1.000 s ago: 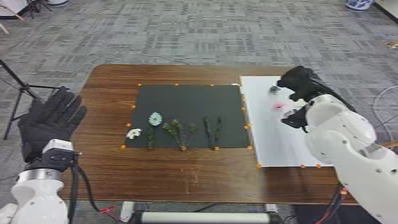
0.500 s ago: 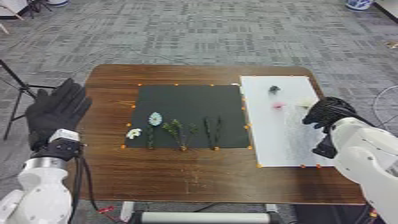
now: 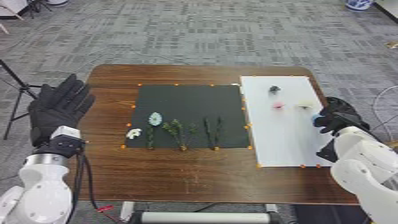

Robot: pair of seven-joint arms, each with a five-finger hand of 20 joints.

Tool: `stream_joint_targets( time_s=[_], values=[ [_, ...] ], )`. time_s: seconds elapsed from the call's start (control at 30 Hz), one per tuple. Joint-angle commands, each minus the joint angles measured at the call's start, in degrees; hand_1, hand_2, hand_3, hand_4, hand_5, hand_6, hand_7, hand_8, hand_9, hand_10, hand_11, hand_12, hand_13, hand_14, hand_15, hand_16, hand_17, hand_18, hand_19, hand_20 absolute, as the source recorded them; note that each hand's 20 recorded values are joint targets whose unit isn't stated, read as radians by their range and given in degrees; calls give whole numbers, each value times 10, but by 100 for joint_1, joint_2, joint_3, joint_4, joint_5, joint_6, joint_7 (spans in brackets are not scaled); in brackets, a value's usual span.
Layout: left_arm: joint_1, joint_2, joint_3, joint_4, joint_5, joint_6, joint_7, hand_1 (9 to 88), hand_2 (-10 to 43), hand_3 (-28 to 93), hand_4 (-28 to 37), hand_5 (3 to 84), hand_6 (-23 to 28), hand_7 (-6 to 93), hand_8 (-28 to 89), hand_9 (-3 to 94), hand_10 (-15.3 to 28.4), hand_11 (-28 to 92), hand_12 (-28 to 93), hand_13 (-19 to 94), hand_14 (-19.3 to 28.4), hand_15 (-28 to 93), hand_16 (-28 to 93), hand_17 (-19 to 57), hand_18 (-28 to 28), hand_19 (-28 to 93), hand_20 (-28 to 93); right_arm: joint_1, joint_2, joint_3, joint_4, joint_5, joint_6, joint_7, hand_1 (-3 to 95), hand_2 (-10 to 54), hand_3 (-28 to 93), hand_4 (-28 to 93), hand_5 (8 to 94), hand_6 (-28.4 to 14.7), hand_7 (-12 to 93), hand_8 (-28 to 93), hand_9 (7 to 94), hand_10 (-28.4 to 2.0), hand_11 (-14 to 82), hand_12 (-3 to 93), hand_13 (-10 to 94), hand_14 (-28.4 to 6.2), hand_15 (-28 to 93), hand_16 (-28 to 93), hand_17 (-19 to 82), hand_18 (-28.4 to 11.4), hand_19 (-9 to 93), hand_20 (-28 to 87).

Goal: Arrange flowers

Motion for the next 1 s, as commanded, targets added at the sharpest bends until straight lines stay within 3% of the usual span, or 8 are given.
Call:
stream_joint_targets(
  time_s=[0.03,0.17,0.27,0.43,0.7,0.87,0.93,1.0],
  values=[
    [107,-52,31,-51,40,-27,-9,231,191,713,-283,451,90,88,-79,340,147,190,86,245,137,226,-55,-57,152,377,97,628,15,-268,626,636,-650,216,467,41,765,-252,440,-51,87,-103,410,-133,90,104,576,-130,710,261,275,-227,767,353],
    [120,-54,47,-58,41,-2,-35,234,191,713,-283,452,91,89,-79,340,148,191,87,247,140,230,-54,-58,152,376,97,528,14,-309,668,495,-431,192,522,13,752,-278,430,-50,91,-107,412,-128,101,100,571,-110,681,319,274,-222,765,352],
    [143,-63,46,-72,28,9,-39,235,190,713,-283,452,91,90,-79,341,149,193,88,248,148,239,-50,-58,152,375,97,448,35,-391,722,272,8,147,547,-26,745,-281,457,-47,105,-111,470,-132,121,117,577,-94,657,345,278,-219,766,354],
    [151,-79,40,-72,37,-3,-55,236,190,713,-283,453,91,91,-79,341,148,195,89,249,150,244,-51,-60,153,373,97,262,71,-350,607,206,555,108,583,-89,721,-282,595,-54,123,-114,612,-139,206,174,613,-54,591,416,295,-210,761,363],
    [176,-90,33,-71,31,-12,-62,237,190,713,-283,453,94,90,-79,342,148,198,89,251,148,245,-52,-61,153,373,98,-59,121,-206,238,-259,1334,6,594,-95,714,-283,674,-55,122,-119,704,-130,146,267,658,-32,537,467,308,-210,734,367],
    [170,-83,32,-66,26,-16,-57,237,190,713,-283,452,93,91,-79,342,148,198,90,252,148,247,-52,-62,154,374,99,-65,201,-306,182,-962,2012,19,585,-95,727,-275,665,-33,183,-44,710,-109,130,361,658,-35,548,486,311,-208,735,372],
    [163,-87,35,-66,36,-12,-58,238,190,713,-283,452,93,91,-79,342,148,199,91,252,148,248,-52,-62,154,374,99,25,202,-322,193,-1005,1881,61,584,-95,729,-272,657,-27,219,-20,706,-102,124,408,649,-36,568,490,309,-205,740,376],
    [162,-89,47,-63,22,-6,-56,237,190,713,-283,452,93,92,-79,341,148,199,92,253,148,249,-52,-63,155,375,100,167,226,-379,268,-879,1695,65,581,-95,734,-275,643,-25,225,-44,660,-107,169,361,627,-42,601,479,304,-203,743,379]
  ],
)
